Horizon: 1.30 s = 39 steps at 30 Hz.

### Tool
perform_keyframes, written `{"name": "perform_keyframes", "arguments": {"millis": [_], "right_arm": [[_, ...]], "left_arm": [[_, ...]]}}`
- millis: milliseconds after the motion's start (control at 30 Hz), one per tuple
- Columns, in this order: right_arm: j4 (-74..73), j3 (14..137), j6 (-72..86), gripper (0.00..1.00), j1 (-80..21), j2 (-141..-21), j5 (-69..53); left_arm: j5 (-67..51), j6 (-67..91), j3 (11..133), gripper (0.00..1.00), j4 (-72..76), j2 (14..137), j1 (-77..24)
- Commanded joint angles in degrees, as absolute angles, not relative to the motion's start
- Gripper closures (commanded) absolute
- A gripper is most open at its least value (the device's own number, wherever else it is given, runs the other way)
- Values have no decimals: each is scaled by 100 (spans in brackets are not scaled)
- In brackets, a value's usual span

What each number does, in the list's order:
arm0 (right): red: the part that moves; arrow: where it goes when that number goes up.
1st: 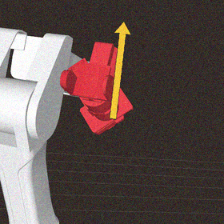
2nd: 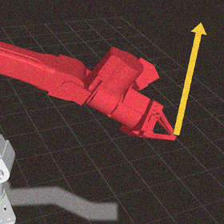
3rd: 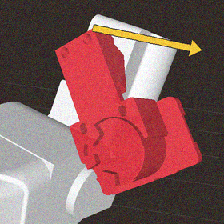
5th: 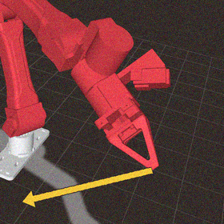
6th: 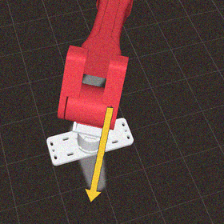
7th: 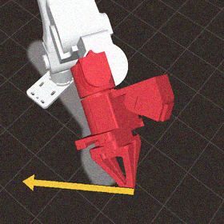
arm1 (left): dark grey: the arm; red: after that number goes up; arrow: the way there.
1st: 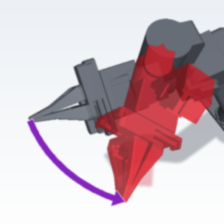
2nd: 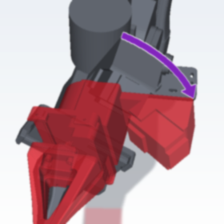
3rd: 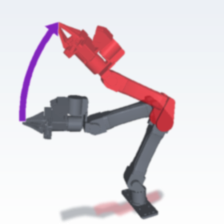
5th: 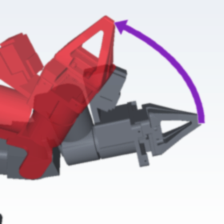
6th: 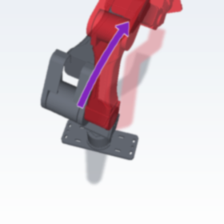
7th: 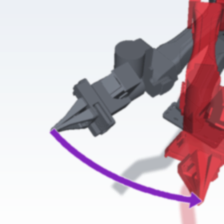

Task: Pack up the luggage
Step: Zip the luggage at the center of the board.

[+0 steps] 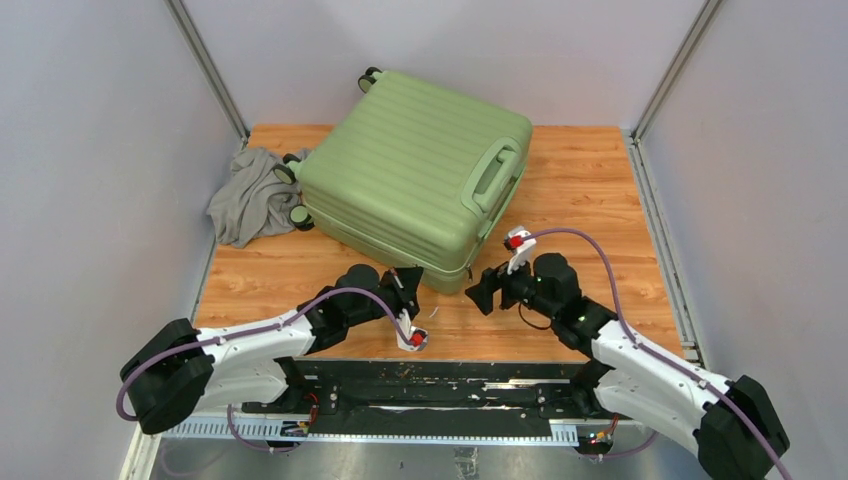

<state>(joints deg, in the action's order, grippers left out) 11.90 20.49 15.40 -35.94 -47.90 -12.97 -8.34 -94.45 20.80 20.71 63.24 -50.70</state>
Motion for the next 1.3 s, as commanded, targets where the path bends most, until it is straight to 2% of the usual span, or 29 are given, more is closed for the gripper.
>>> {"name": "perform_keyframes", "arguments": {"millis": [0, 133, 300, 533, 800, 1067, 1167, 1267], "right_arm": [[874, 2464, 614, 19, -4354, -4962, -133], [1089, 2636, 342, 35, -4894, -5250, 714], [1069, 3011, 161, 46, -5391, -5919, 1951], [1109, 3343, 43, 48, -6029, -6535, 3182], [1366, 3437, 25, 61, -6286, -6882, 4204], [1580, 3410, 175, 69, -6361, -7177, 4694], [1531, 3381, 306, 67, -6363, -7197, 4772], [1591, 3361, 369, 60, -6363, -7226, 4771]], "left_arm": [[-669, -9364, 2105, 100, 2584, 6111, -5005], [-614, -9294, 2102, 100, 2585, 6109, -5010], [-568, -9202, 2140, 100, 2584, 6101, -5009], [-485, -9162, 2152, 100, 2585, 6056, -5010], [-451, -9123, 2179, 100, 2584, 6023, -5010], [-387, -9121, 2163, 100, 2584, 5973, -5009], [-370, -9118, 2162, 100, 2584, 5968, -5010], [-375, -9132, 2162, 100, 2584, 5968, -5010]]}}
